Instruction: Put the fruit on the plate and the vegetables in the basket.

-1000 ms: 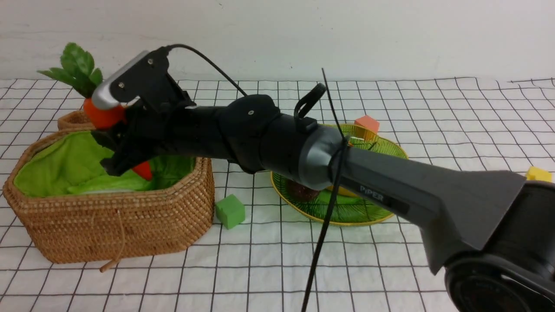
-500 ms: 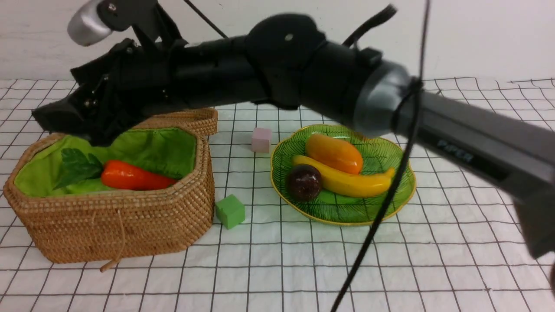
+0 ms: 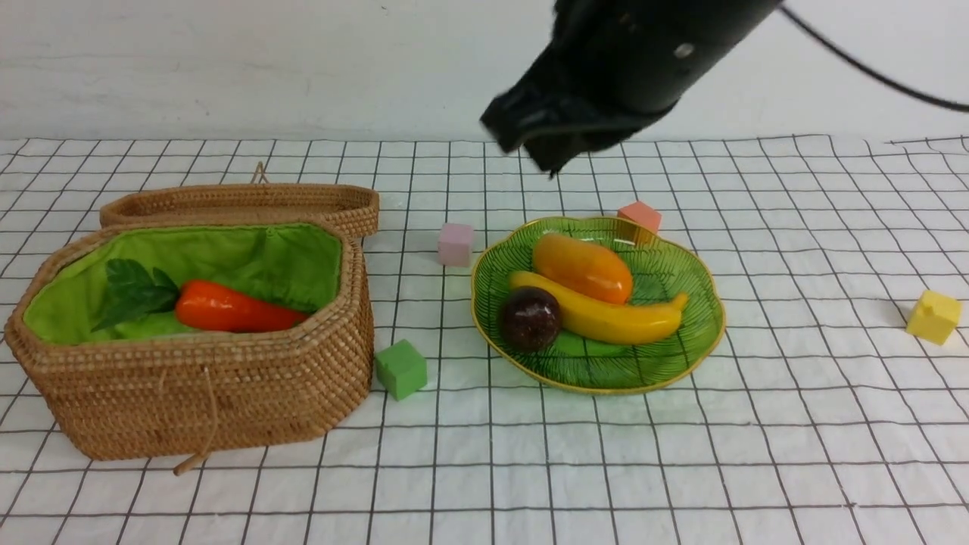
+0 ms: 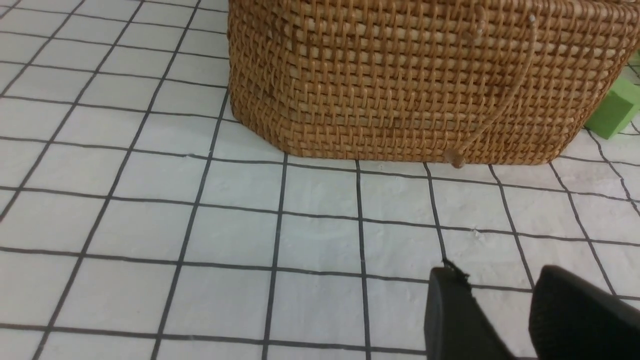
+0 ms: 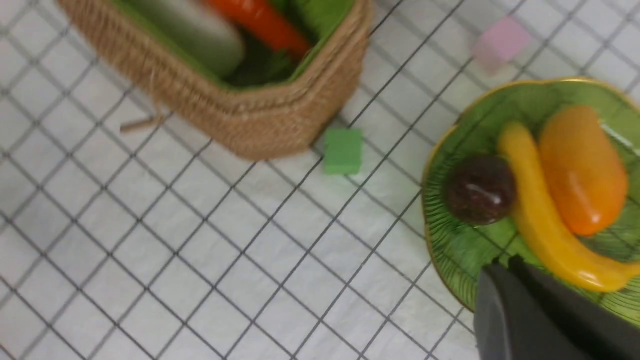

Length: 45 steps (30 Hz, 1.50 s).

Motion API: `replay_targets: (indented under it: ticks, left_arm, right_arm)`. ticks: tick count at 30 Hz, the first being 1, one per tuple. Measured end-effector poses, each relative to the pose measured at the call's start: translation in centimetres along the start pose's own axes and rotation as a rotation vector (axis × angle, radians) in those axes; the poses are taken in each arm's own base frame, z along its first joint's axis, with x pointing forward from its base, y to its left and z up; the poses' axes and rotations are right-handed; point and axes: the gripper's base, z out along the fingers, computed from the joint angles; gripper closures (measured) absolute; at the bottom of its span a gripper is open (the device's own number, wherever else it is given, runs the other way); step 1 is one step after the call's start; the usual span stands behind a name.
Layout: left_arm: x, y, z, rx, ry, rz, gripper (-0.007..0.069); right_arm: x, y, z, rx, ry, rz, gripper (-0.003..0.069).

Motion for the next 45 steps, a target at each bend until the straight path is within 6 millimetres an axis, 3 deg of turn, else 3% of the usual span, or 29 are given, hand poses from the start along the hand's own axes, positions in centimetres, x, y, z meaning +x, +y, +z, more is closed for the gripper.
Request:
replay_targets:
  ticks: [1,4,10,21,26,30,31,32,35,37,38,39,41,45]
  left_arm:
    - [0.0,0.0,0.0,0.0,0.0,0.0,0.0396]
    - [0.0,0.0,0.0,0.0,0.0,0.0,0.0393]
    - [0.0,0.0,0.0,0.0,0.001,0.0,0.0388]
    - [0.0,0.0,0.0,0.0,0.001,0.0,0.0386]
    - [0.0,0.0,0.0,0.0,0.001,0.0,0.0386]
    - [0.0,0.0,0.0,0.0,0.001,0.0,0.0386]
    - [0.0,0.0,0.0,0.0,0.001,0.0,0.0386]
    - [0.0,0.0,0.0,0.0,0.001,0.0,0.0386]
    - [0.0,0.0,0.0,0.0,0.001,0.0,0.0386]
    - [0.0,0.0,0.0,0.0,0.001,0.0,0.0386]
    - [0.0,0.0,0.0,0.0,0.001,0.0,0.0386]
    - [0.0,0.0,0.0,0.0,0.001,0.0,0.0386]
    - [0.0,0.0,0.0,0.0,0.001,0.0,0.0386]
    - [0.0,0.0,0.0,0.0,0.001,0.0,0.0386]
  right_arm:
    - [0.0,-0.1,-0.3,0.007,-0.006,0.011,0.0667]
    - [1.0,-0.4,-4.4,0.045,-0.075,0.085,0.0667]
    - [2.9,-0.4,-7.9,0.047,-0.109,0.145,0.0667]
    - [3.2,-0.7,-8.2,0.074,-0.113,0.142,0.0664]
    - [4.8,-1.7,-9.9,0.162,-0.122,0.057,0.0663]
    - [9.6,-4.4,-12.3,0.26,-0.202,0.151,0.0662]
    - [11.7,-5.2,-12.6,0.296,-0.226,0.206,0.066]
    - [12.0,-5.4,-12.7,0.299,-0.243,0.22,0.066]
    - [18.8,-6.6,-12.4,0.41,-0.333,0.368,0.0659]
    - [23.9,-6.6,-11.6,0.495,-0.411,0.417,0.0656]
    - [25.0,-6.4,-11.3,0.509,-0.412,0.425,0.0656]
    - [28.7,-5.9,-10.3,0.572,-0.454,0.424,0.0655]
    - [32.1,-5.5,-9.2,0.649,-0.483,0.413,0.0655]
    - [38.6,-4.9,-5.1,0.739,-0.44,0.425,0.0651]
